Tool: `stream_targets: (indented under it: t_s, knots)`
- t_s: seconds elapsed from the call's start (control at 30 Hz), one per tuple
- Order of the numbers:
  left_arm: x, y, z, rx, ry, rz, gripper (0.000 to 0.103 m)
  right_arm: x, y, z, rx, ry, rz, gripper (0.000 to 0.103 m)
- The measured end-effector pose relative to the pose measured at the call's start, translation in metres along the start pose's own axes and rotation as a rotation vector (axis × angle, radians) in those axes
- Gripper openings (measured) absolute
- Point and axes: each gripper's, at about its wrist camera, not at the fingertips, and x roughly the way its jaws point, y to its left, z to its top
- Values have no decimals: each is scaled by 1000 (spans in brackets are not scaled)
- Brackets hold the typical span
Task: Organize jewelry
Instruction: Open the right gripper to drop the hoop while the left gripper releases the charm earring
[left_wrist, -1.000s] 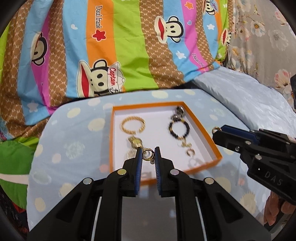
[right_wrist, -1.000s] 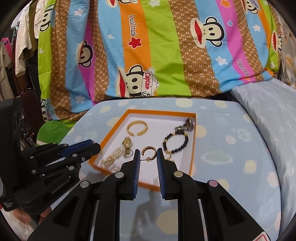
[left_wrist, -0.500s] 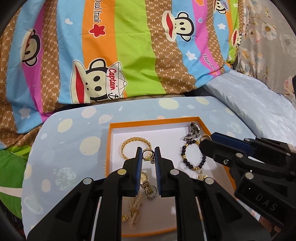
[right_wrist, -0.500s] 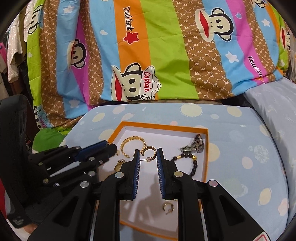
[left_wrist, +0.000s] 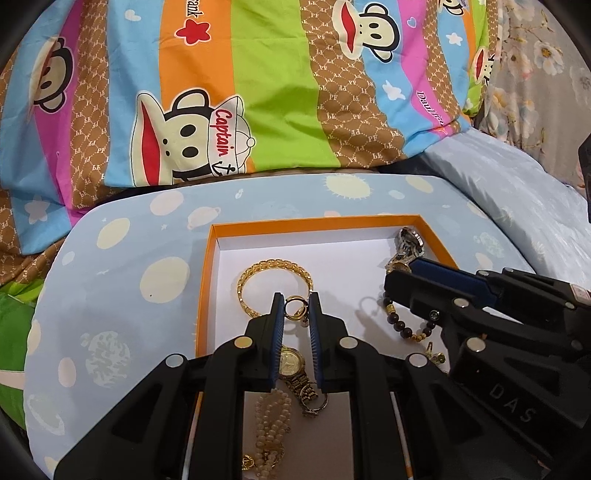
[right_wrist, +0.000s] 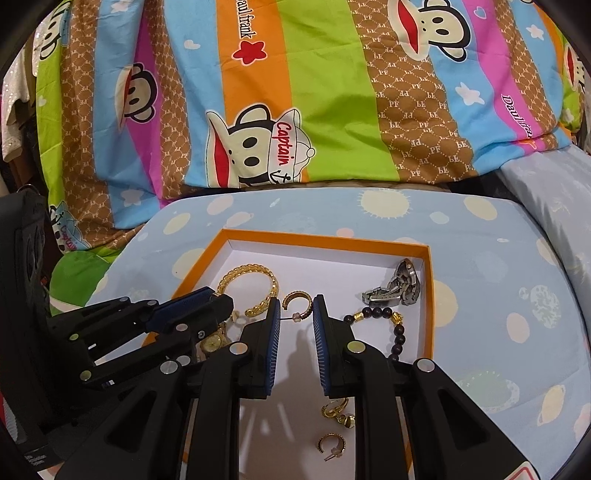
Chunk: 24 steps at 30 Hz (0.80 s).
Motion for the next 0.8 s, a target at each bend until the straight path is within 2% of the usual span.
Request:
stream_targets:
  t_s: [0.17,0.37,0.47,0.63,0.8]
  knots:
    - [-7,8,4,-17,-18,2,13,-5,-6,2,9,-19,-8,17]
    - [-32,31,20,-76,-79,-4,13,-24,-17,12,48,-75,2,17]
    - [-39,31,23,-82,-97,-12,13,-23,-11,11,31,-69,10,17]
    - [-24,19,15,-48,-59,-10,13,-4,-1,2,0,-17,9,17]
    - [-9,11,6,-22,-21,-5,13,2,-1,-2,-7,-1,6,17]
